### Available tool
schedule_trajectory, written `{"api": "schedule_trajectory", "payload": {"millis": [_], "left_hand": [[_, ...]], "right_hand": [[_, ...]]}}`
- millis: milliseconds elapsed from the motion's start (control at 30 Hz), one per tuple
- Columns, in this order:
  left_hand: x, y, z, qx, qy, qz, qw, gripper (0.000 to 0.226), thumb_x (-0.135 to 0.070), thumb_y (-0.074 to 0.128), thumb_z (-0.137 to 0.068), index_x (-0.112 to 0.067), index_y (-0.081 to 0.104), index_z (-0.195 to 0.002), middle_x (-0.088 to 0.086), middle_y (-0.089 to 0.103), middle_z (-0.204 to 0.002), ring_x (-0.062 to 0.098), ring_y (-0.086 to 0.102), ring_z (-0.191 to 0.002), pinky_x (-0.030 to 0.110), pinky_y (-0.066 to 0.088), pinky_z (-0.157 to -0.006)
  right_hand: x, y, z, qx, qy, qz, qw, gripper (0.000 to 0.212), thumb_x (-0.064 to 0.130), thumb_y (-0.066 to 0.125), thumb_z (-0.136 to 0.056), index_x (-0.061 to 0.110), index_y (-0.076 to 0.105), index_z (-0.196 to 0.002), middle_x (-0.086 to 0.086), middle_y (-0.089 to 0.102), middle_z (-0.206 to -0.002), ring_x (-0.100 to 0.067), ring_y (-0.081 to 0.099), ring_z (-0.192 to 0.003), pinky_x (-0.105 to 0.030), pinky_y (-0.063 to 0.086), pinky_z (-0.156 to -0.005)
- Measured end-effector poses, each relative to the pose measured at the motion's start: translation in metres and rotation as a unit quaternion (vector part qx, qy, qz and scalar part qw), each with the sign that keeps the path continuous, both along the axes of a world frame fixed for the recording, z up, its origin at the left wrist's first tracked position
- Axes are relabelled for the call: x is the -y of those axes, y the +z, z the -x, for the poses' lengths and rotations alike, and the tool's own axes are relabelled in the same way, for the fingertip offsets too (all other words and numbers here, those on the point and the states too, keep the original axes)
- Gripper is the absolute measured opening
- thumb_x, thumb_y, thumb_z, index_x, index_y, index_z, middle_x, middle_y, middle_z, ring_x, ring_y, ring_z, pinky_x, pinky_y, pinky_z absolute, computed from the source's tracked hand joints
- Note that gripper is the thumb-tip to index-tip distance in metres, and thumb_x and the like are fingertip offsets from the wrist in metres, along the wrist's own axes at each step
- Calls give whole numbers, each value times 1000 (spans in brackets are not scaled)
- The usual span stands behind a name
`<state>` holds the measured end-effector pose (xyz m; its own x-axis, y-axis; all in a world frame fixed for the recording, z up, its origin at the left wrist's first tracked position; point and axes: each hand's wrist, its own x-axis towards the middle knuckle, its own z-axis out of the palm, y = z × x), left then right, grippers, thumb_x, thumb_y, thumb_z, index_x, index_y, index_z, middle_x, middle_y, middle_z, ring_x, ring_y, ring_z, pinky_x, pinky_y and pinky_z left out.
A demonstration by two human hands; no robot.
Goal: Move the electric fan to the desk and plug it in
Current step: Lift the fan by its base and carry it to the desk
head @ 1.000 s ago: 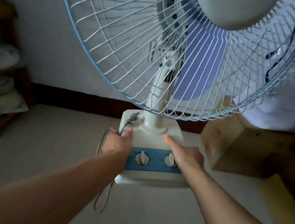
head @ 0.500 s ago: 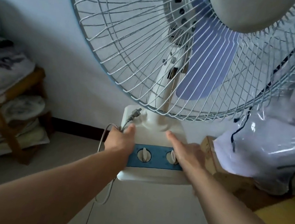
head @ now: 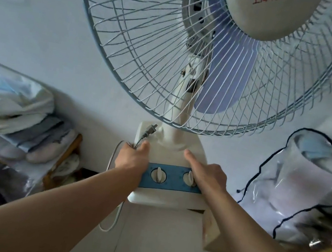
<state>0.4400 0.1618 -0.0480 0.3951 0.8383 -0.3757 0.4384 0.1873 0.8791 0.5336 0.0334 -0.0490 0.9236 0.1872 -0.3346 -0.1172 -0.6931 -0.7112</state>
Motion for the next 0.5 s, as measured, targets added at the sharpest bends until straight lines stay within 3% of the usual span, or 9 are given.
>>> {"api": "schedule_trajectory", "payload": {"millis": [200, 333, 500], "left_hand": [[-10, 82, 36, 4, 3, -11, 1000, 47, -43, 48, -92, -6, 53, -121, 17, 60, -120, 34, 57, -111, 37, 46, -98], [-8, 123, 60, 11, 14, -27, 999, 49, -42, 47, -94, -6, 50, -126, 16, 57, -124, 29, 52, -102, 31, 41, -88], [5, 150, 90, 26, 54, -32, 998, 49, -41, 49, -92, -4, 51, -124, 19, 58, -123, 35, 55, -114, 38, 45, -100]], "right_hand": [[-10, 77, 34, 9, 20, -21, 1000, 90, 75, 55, -71, 2, 54, -124, -13, 59, -126, -30, 57, -112, -32, 44, -79], [-12, 112, 54, 8, 30, -32, 999, 92, 75, 56, -70, 2, 54, -125, -13, 59, -126, -30, 58, -111, -33, 46, -80], [-5, 144, 74, 12, 69, -44, 997, 92, 74, 57, -70, 2, 53, -126, -13, 59, -126, -29, 58, -109, -32, 45, -76]]}}
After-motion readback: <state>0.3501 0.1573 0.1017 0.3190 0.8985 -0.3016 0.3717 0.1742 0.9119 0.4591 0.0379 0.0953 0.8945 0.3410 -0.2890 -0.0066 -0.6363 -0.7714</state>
